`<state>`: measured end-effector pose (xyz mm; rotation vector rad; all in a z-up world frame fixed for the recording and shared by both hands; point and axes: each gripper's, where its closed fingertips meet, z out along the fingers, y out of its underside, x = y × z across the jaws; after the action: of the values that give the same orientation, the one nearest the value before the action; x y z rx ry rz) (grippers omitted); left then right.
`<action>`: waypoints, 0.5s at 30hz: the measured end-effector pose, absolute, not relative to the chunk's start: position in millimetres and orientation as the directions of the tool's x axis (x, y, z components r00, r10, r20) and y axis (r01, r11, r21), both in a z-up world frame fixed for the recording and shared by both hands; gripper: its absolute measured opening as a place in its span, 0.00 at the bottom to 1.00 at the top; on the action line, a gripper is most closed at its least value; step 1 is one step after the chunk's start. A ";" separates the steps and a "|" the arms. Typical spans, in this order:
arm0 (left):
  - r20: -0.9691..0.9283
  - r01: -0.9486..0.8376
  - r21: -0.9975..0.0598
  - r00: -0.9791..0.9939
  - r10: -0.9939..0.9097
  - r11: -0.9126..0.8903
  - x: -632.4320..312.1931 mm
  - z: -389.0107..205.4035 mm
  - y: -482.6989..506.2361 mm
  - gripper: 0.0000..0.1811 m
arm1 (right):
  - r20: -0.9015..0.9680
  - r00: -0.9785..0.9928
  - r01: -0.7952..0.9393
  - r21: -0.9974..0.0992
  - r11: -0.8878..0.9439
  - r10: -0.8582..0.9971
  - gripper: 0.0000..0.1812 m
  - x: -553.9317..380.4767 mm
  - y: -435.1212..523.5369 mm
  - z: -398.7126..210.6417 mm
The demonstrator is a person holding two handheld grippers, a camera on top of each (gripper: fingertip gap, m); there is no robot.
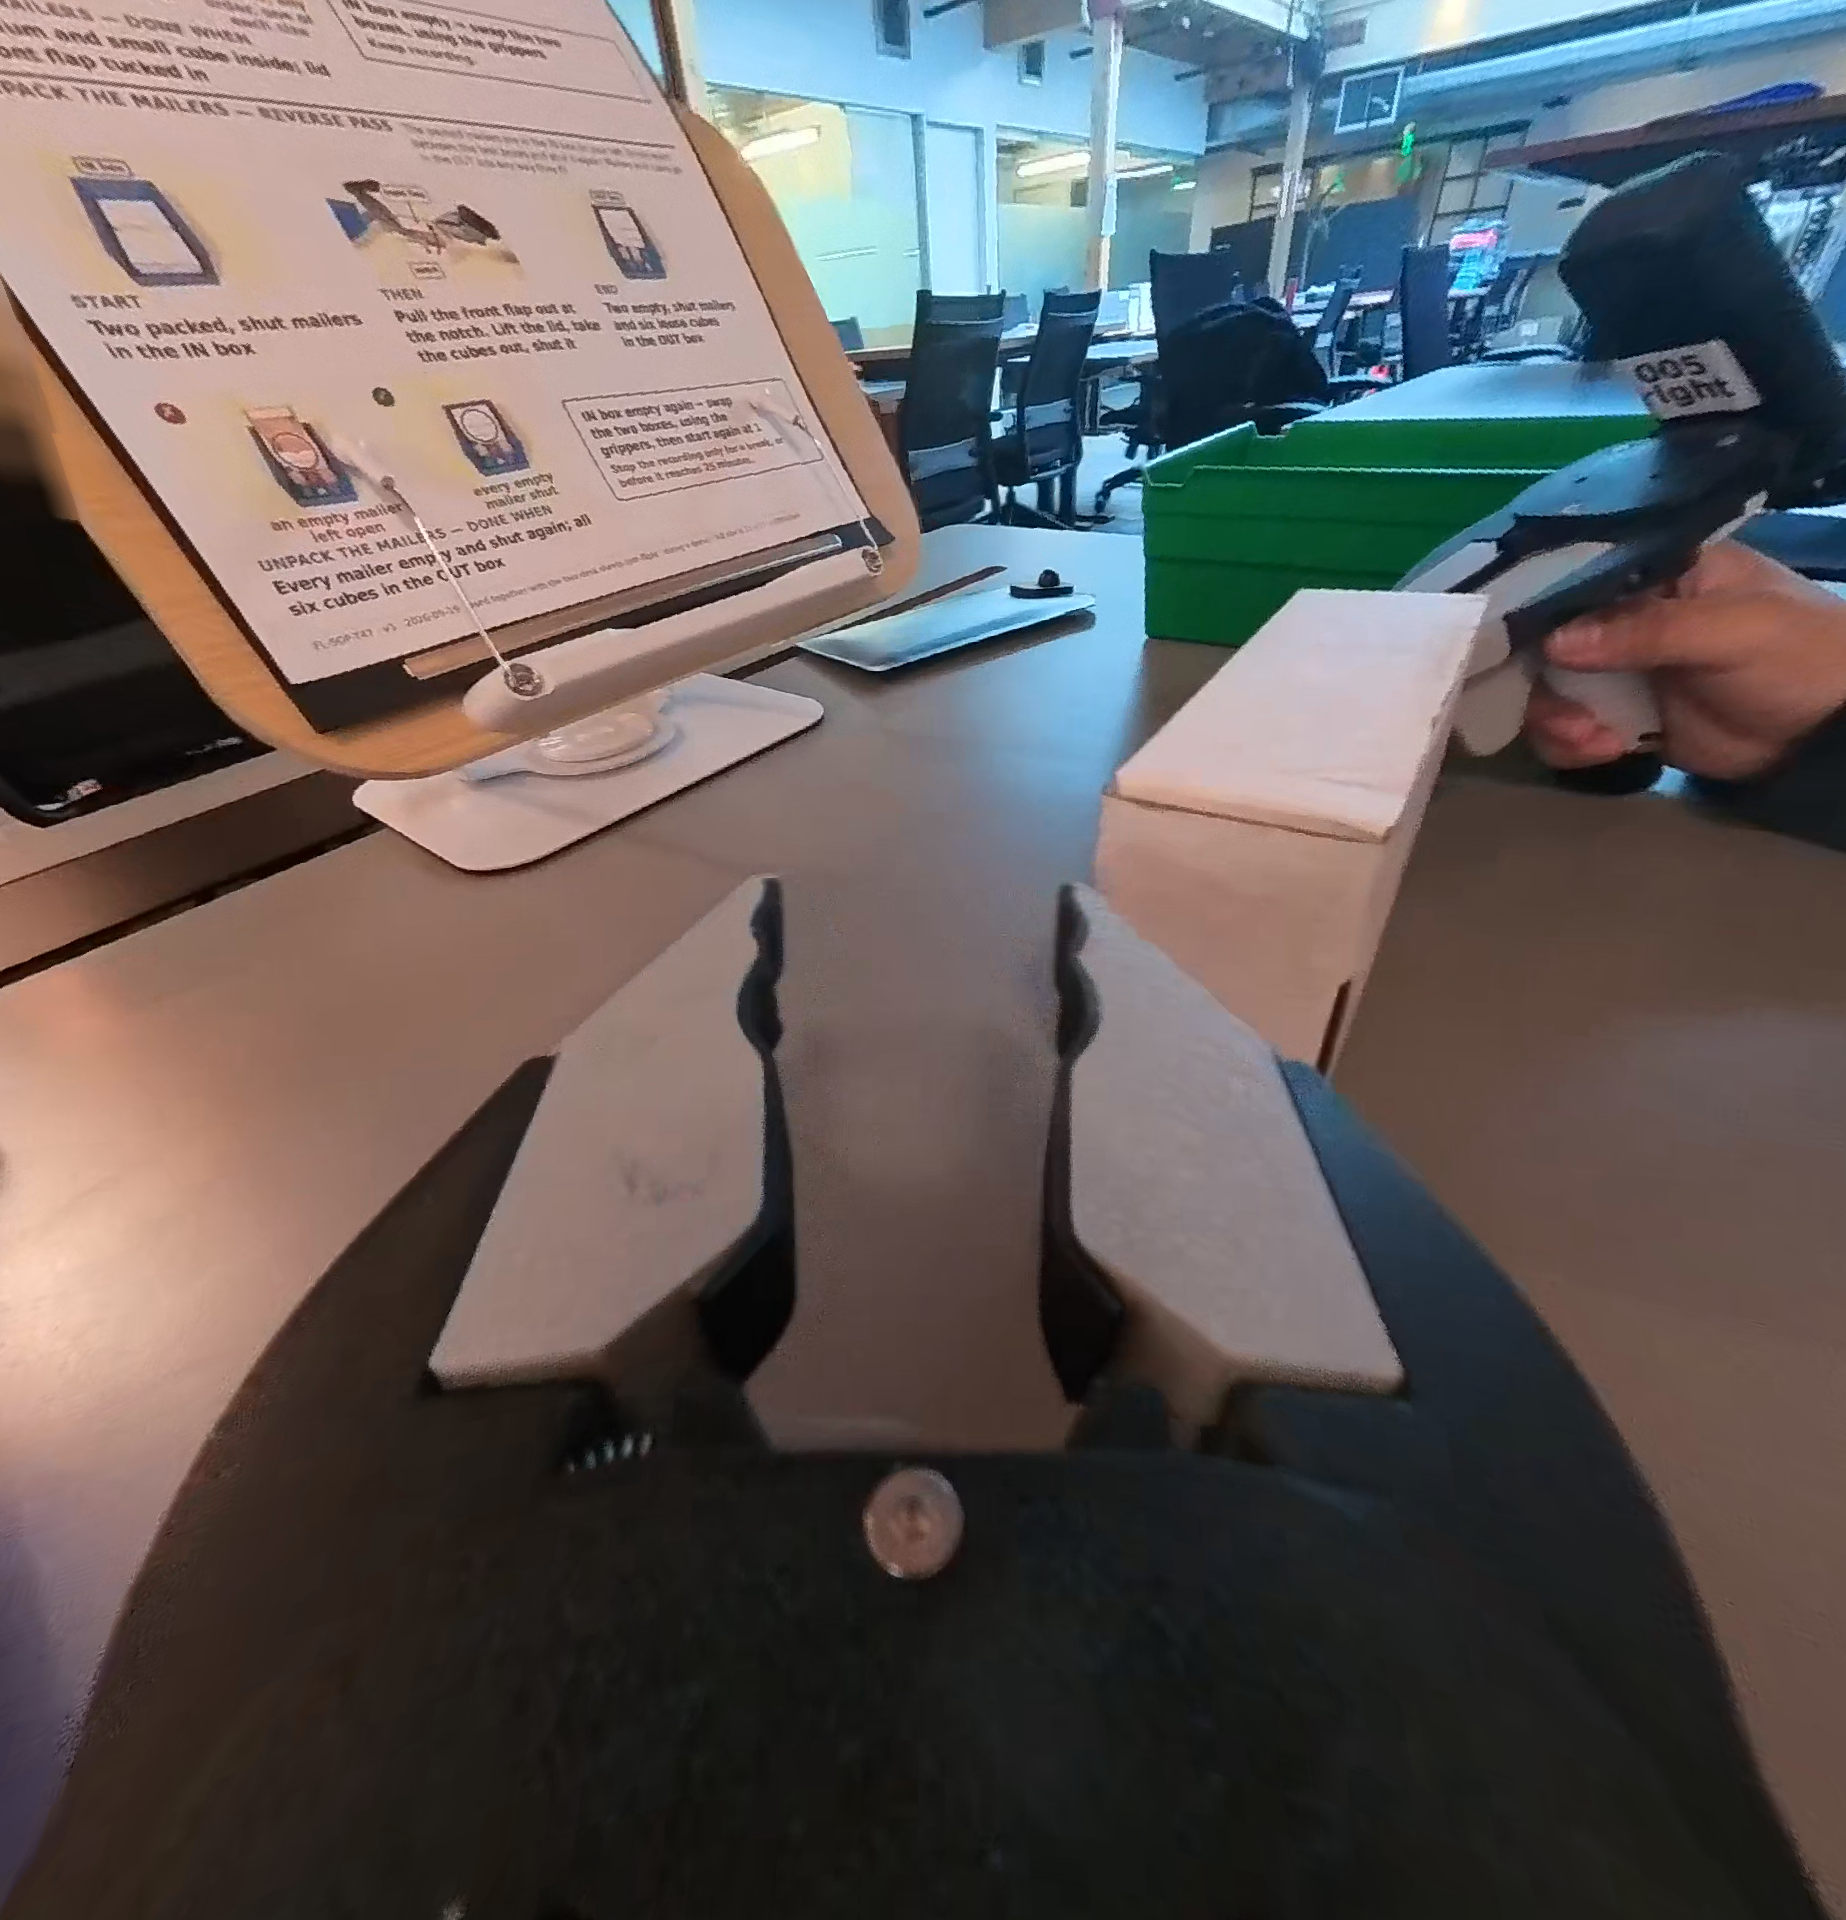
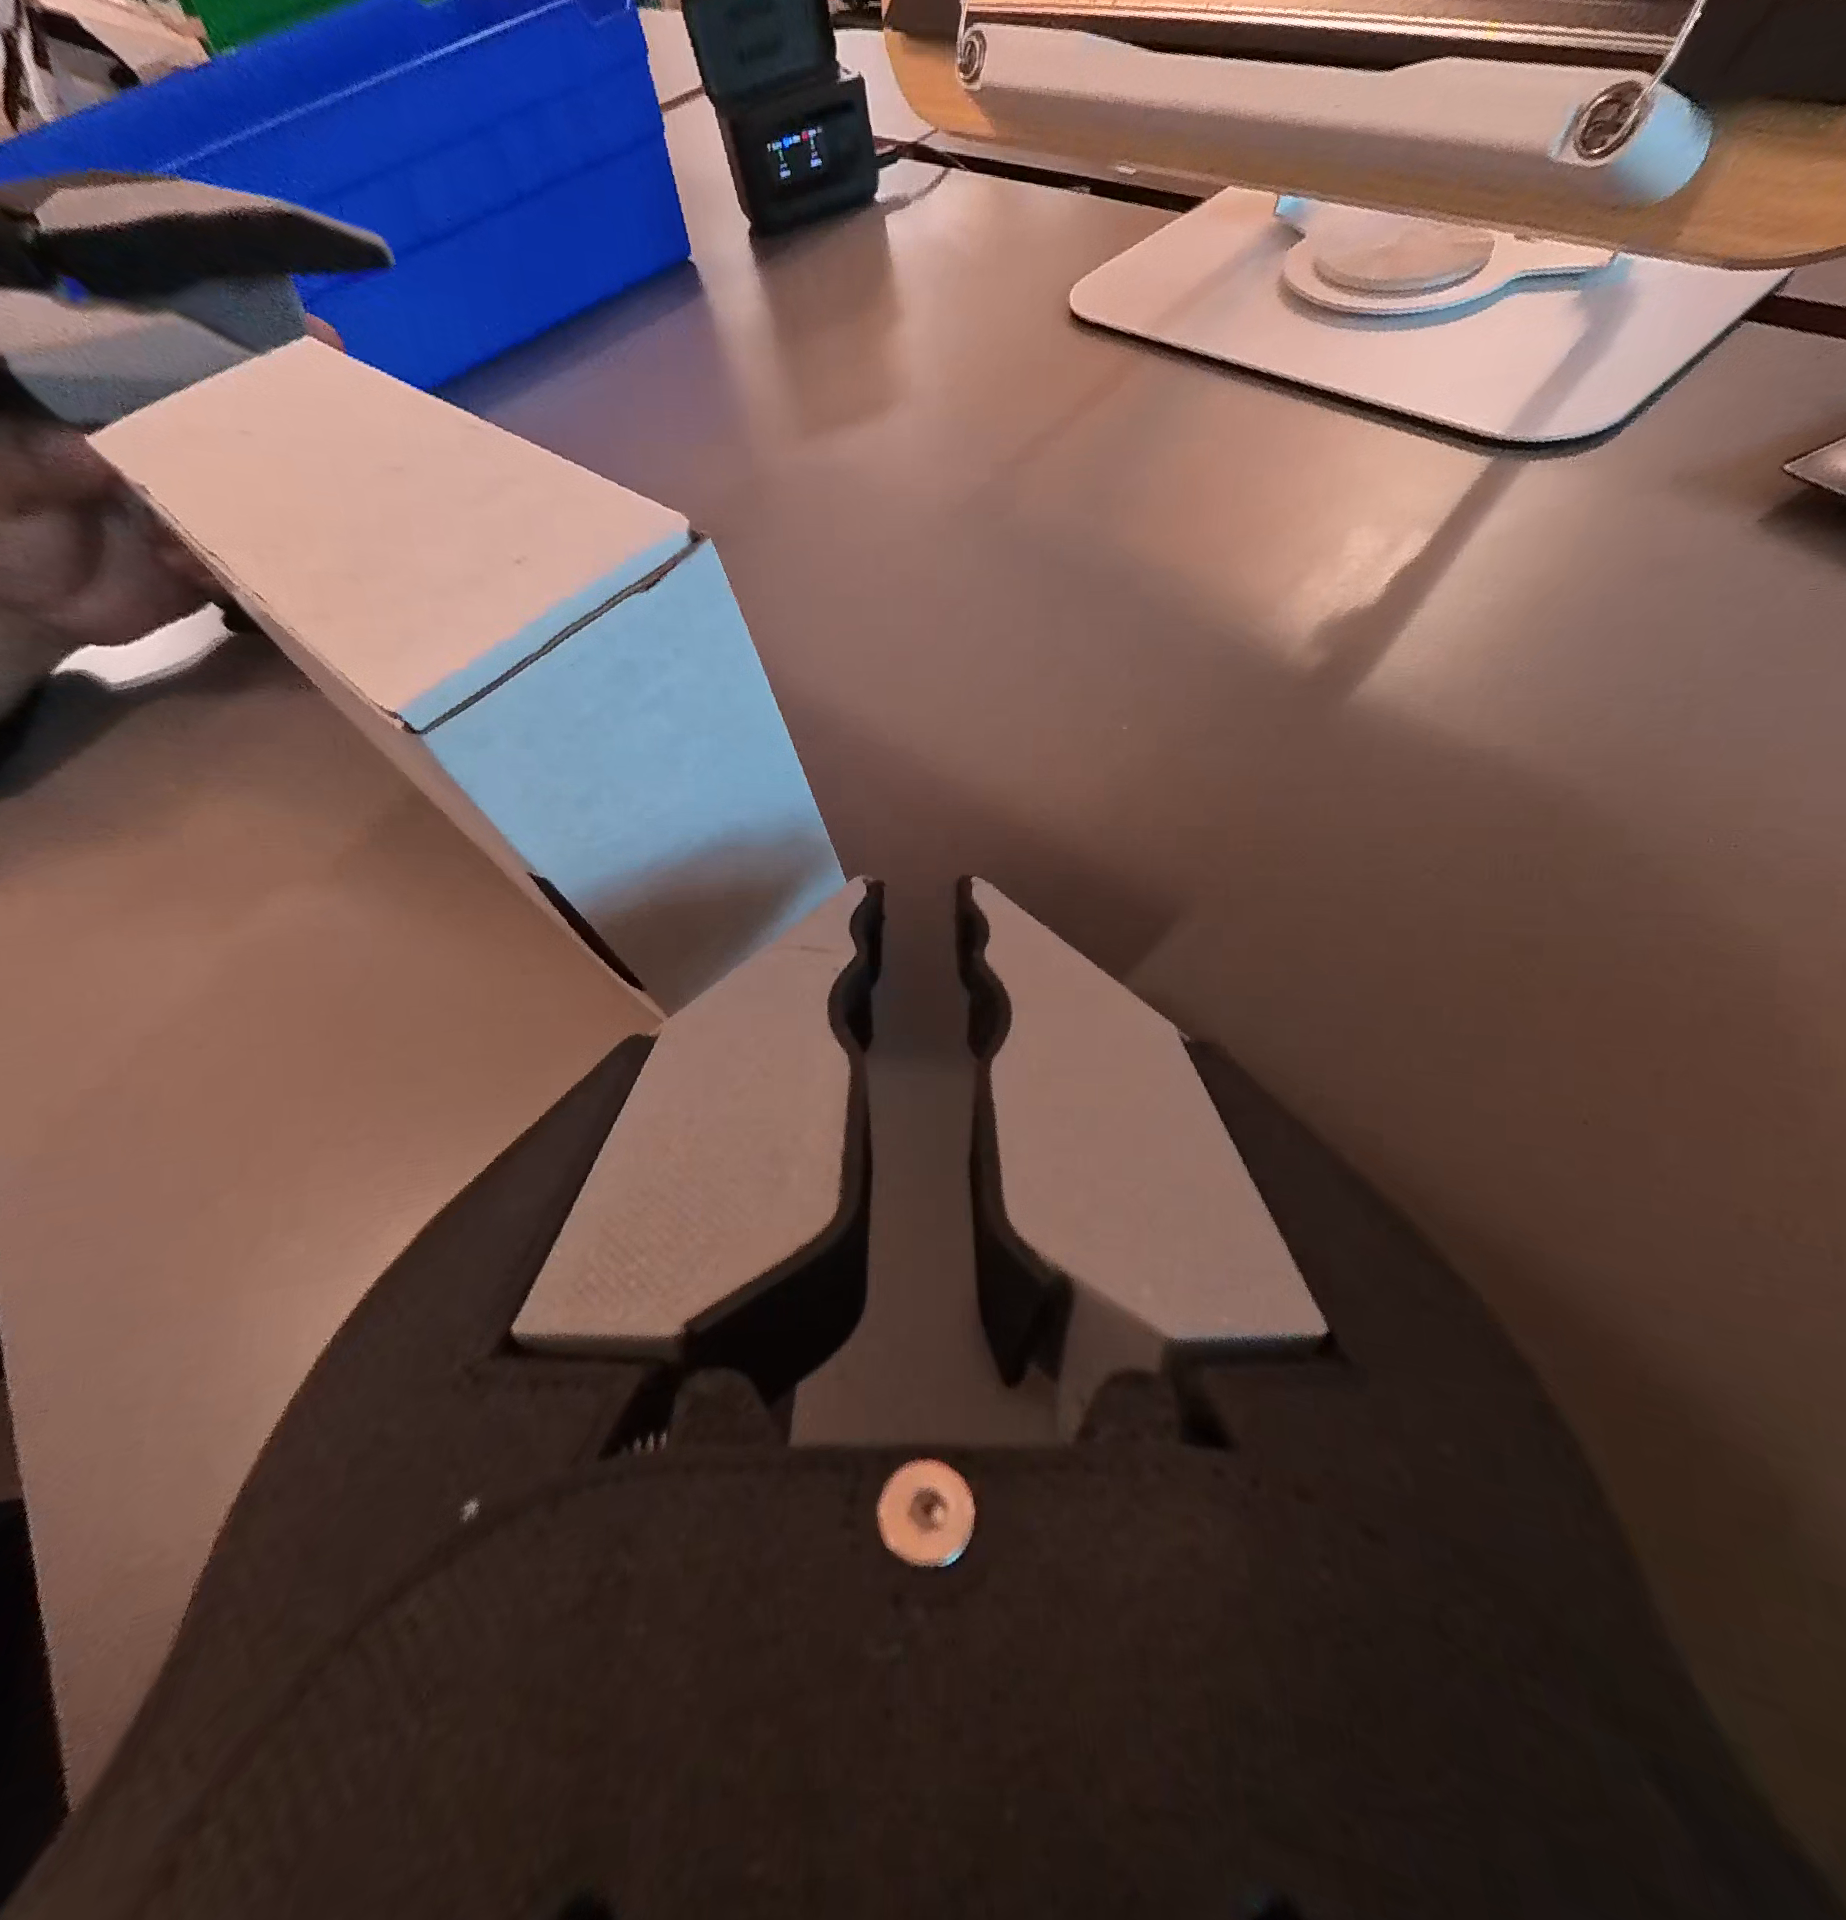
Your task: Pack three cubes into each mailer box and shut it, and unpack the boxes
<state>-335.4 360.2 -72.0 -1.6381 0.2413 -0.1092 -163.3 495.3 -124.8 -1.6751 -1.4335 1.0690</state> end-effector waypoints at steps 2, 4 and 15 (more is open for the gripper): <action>-0.087 -0.105 -0.992 0.968 -0.235 -0.067 -330.8 -72.8 360.3 0.32 | -0.170 0.055 0.422 -0.889 -0.177 0.984 0.06 -162.6 495.5 -123.8; -0.086 -0.106 -0.992 0.963 -0.257 -0.067 -326.7 -73.0 359.9 0.33 | -0.179 0.053 0.419 -0.889 -0.185 0.982 0.06 -162.2 495.5 -123.3; -0.089 -0.129 -0.988 0.919 -0.383 -0.080 -302.7 -77.4 354.7 0.47 | -0.172 0.050 0.438 -0.881 -0.176 0.984 0.06 -163.3 494.4 -126.3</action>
<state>-302.7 354.7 -77.4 -1.6517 0.3988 -0.2200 -163.3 494.4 -126.3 -1.6887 -1.4412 1.0832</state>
